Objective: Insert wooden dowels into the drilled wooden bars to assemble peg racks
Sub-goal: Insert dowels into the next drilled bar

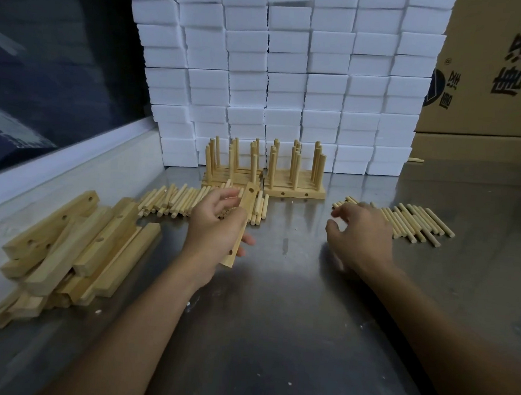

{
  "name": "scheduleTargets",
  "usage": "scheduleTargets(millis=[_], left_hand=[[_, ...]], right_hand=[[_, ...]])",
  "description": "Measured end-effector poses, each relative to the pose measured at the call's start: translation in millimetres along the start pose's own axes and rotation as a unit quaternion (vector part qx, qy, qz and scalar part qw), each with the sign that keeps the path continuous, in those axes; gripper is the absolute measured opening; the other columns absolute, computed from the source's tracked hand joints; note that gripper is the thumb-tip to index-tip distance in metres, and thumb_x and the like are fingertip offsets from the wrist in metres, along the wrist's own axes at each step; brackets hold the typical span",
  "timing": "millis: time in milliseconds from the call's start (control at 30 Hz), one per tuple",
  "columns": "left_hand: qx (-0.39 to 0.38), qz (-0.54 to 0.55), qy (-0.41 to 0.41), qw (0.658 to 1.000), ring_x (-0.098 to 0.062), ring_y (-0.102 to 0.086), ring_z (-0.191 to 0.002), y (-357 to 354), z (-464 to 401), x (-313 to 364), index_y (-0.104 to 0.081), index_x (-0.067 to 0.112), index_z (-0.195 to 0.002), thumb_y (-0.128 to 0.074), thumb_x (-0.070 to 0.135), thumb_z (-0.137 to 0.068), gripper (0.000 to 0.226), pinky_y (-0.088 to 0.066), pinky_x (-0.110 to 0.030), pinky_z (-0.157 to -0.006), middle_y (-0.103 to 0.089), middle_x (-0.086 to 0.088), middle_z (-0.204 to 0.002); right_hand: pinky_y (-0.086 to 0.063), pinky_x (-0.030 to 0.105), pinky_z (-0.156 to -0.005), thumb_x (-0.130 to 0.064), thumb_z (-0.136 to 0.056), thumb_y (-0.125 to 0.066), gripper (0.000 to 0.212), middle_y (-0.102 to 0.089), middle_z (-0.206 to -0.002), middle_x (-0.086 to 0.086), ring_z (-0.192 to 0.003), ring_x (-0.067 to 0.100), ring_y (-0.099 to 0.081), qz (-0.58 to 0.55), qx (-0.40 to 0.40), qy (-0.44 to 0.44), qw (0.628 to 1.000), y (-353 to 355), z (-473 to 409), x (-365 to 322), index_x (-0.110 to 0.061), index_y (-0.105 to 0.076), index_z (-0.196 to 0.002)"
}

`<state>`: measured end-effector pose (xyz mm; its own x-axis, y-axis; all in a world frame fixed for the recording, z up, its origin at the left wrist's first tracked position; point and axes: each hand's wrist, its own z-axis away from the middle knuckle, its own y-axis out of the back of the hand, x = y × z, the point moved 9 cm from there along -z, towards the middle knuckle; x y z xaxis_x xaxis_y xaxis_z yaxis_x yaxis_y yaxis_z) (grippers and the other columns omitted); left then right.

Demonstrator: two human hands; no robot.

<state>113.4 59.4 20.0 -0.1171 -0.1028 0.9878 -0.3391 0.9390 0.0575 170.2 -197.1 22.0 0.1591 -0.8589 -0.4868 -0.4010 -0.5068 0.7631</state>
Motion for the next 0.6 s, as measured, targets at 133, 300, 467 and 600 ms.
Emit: scheduleTargets(millis=[133,300,467,600], left_hand=[[-0.014,0.036,0.041,0.998,-0.021,-0.061,-0.047,-3,1,-11,-0.063,0.024,-0.110,-0.059,0.006,-0.090,0.027,-0.044,-0.026,-0.037,-0.068,0.004,-0.105],[0.005,0.027,0.044,0.999,-0.021,-0.061,-0.047,2,-1,-14,-0.063,0.027,-0.101,-0.058,0.006,-0.089,0.025,-0.044,-0.026,-0.038,-0.069,-0.001,-0.100],[0.019,0.016,0.043,0.999,-0.021,-0.062,-0.046,5,-2,-15,-0.062,0.027,-0.100,-0.058,0.007,-0.089,0.023,-0.046,-0.027,-0.039,-0.068,0.002,-0.098],[0.011,0.008,0.040,0.999,-0.021,-0.062,-0.046,3,-1,-15,-0.062,0.025,-0.102,-0.059,0.007,-0.089,0.023,-0.047,-0.027,-0.039,-0.066,0.004,-0.099]], right_hand=[[-0.015,0.055,-0.117,-0.052,-0.097,-0.046,0.058,-0.031,-0.157,0.007,-0.148,0.028,-0.020,0.140,-0.066,-0.023,0.988,-5,-3,13,-0.023,-0.039,-0.147],[-0.009,0.061,-0.117,-0.062,-0.099,-0.026,0.066,-0.037,-0.155,0.009,-0.147,0.029,-0.025,0.192,-0.151,-0.072,0.967,-19,-2,32,-0.015,-0.045,-0.141],[-0.016,0.059,-0.114,-0.054,-0.098,-0.039,0.042,-0.059,-0.127,0.003,-0.128,0.028,-0.045,0.214,-0.108,-0.043,0.970,-11,-1,18,-0.020,-0.064,-0.106],[-0.024,0.050,-0.108,-0.038,-0.097,-0.051,0.025,-0.065,-0.102,0.001,-0.111,0.025,-0.052,0.175,-0.033,-0.023,0.984,0,0,11,-0.023,-0.071,-0.095]])
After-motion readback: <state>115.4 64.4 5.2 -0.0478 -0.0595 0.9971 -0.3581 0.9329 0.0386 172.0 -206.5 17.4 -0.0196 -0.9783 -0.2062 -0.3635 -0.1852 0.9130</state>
